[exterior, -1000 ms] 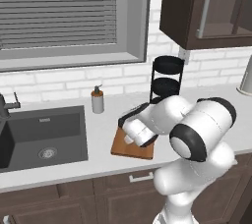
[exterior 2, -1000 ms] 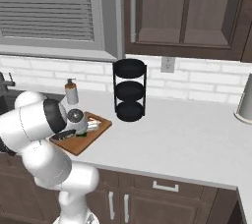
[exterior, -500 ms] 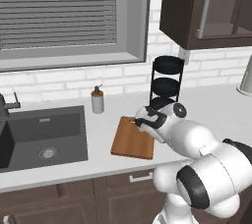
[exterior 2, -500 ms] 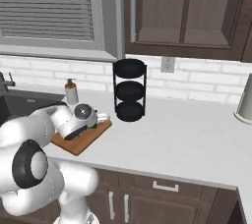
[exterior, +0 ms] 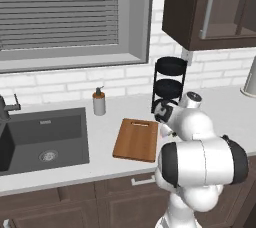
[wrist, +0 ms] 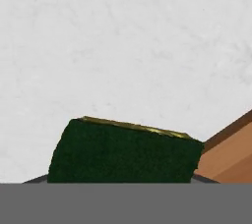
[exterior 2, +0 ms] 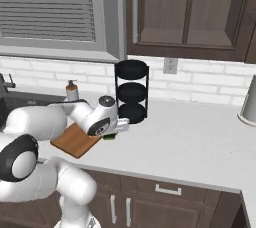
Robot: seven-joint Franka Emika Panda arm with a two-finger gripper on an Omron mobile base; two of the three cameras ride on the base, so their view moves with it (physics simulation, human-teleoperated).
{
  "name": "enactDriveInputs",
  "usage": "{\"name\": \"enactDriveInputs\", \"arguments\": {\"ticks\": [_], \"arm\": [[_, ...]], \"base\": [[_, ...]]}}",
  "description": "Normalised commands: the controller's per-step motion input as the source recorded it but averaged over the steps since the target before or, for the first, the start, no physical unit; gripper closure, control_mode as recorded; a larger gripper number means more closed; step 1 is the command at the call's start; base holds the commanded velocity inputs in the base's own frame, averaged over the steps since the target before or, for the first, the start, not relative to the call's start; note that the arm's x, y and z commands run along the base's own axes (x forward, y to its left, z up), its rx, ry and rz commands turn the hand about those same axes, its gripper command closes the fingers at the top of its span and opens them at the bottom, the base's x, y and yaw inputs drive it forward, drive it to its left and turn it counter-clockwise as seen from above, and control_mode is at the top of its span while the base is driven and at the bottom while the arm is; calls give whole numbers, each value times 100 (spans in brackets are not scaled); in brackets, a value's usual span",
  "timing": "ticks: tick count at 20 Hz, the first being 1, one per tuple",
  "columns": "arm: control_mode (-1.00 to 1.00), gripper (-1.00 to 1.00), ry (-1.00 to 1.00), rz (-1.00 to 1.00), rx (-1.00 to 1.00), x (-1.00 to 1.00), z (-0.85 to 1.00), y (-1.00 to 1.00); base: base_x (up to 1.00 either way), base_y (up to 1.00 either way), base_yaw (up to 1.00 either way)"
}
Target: Pick up the sponge from the counter and clean the cutting board by briefly scrubbing or pressing down on the cutting board. Once finished, release the sponge.
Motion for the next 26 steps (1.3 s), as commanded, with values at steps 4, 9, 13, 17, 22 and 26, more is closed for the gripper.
{"name": "enactDriveInputs", "arguments": {"ticks": [4,9,13,17,22,26], "arm": [[-100,100,22,-2,3,13,18,-59],[-100,100,5,0,11,2,8,-74],[-100,100,8,-4,0,13,-51,-23],[-100,100,5,-5,0,32,-70,-2],[-100,100,0,-1,0,14,-51,-16],[-100,100,0,0,0,0,-59,-22]], "base": [[0,0,0],[0,0,0],[0,0,0],[0,0,0],[0,0,0],[0,0,0]]}}
